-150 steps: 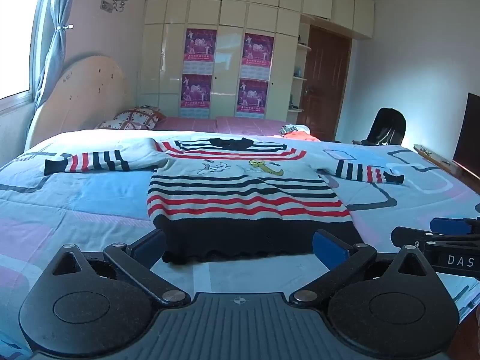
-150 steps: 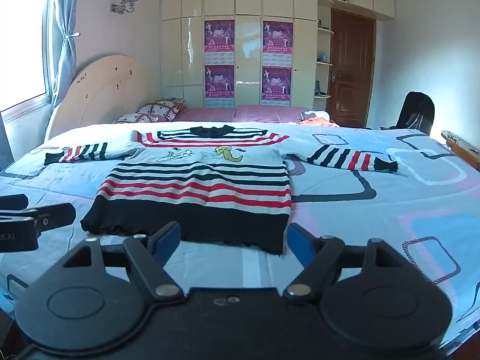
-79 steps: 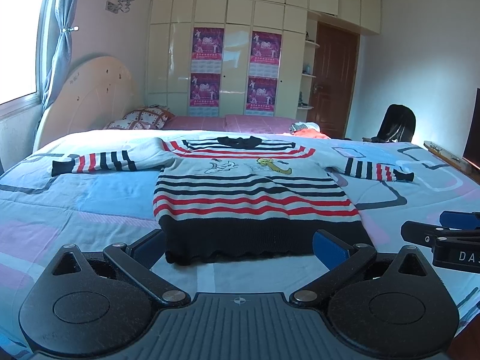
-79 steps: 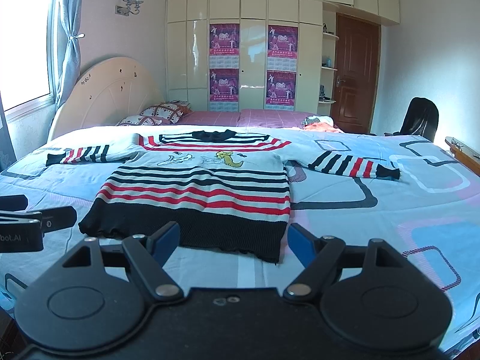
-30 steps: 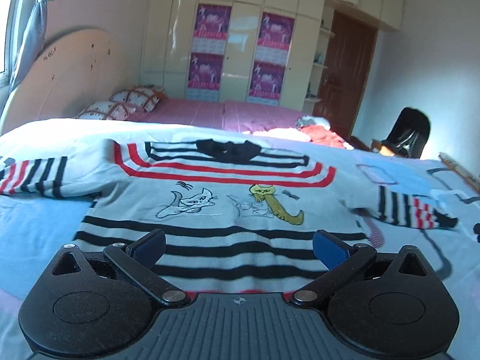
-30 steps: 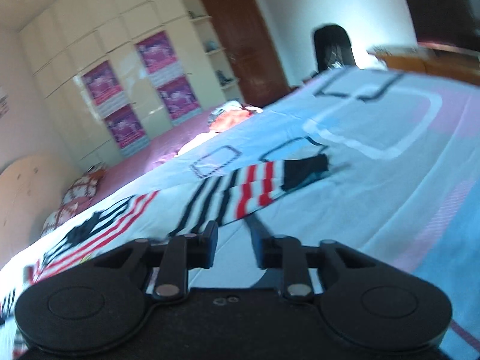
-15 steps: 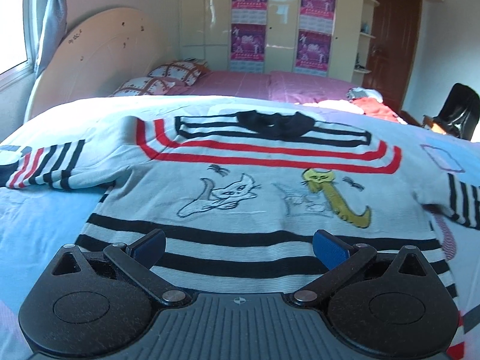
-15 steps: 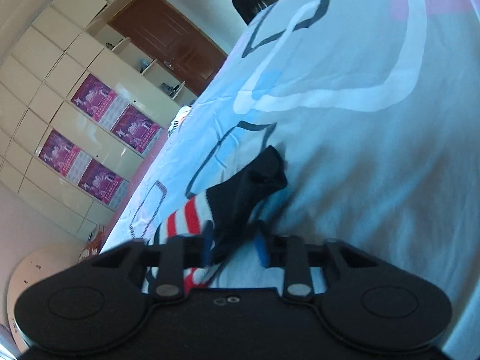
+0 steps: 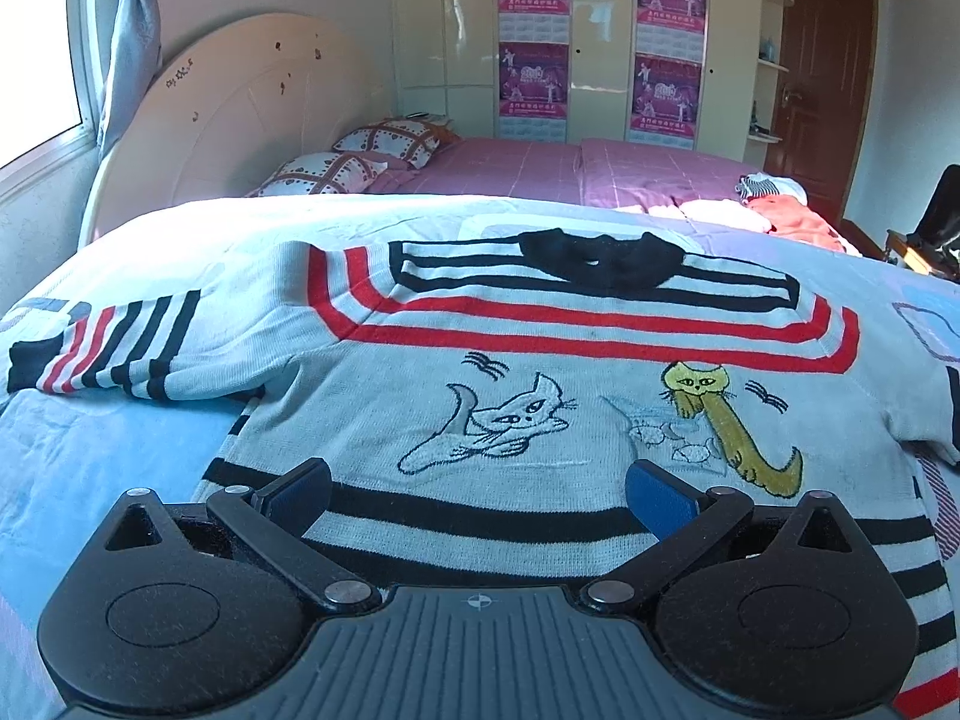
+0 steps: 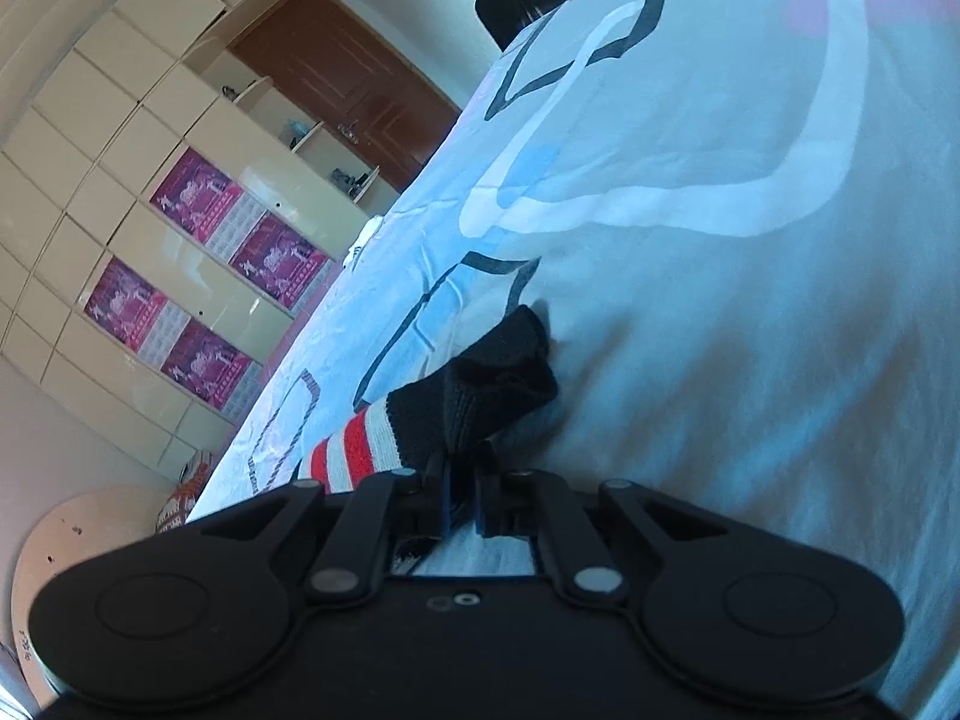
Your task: Fold small clothes
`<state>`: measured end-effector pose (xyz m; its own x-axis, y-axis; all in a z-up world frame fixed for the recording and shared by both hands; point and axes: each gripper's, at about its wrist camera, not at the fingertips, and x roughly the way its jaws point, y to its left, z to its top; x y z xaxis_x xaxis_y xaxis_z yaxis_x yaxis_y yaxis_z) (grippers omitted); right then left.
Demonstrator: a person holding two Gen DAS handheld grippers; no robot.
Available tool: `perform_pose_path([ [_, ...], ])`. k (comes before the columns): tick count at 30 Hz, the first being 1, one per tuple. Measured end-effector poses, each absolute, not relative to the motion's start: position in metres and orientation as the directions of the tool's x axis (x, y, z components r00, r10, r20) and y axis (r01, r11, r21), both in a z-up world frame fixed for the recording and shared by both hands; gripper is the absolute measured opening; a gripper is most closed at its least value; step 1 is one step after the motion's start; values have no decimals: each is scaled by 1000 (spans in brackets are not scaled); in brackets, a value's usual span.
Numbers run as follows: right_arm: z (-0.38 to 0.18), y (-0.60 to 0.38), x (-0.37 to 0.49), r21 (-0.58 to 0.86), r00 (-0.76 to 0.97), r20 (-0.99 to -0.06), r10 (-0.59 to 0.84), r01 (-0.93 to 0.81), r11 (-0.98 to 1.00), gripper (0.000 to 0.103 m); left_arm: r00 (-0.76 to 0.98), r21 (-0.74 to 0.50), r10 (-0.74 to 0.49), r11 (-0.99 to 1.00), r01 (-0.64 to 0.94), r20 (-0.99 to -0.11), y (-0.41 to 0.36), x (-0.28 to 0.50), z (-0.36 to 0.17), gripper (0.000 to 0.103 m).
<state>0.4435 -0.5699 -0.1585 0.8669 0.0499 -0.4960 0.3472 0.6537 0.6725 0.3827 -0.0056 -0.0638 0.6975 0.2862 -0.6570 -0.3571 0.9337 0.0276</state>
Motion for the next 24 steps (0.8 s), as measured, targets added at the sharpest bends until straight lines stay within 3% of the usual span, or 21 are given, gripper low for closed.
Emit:
perform_pose_path([
  [5,-131,-551,452,519,841,-541,-11,345,782,7,712,6,269,937,-349,-649,4,385,-66,103],
  [10,-87,-502,458,417,878,-476,-53,279,865,7,721,26,290,935,-354,-630,28,381,-65,103],
  [16,-40,-405,471,337,917,-394,58,85,938,7,711,24,316,921,-389,-628,81,374,-72,103],
  [24,-34,-242,492,301,851,-434,295,-172,938,7,708,-29,275,922,-386,-650,146,364,-81,103],
])
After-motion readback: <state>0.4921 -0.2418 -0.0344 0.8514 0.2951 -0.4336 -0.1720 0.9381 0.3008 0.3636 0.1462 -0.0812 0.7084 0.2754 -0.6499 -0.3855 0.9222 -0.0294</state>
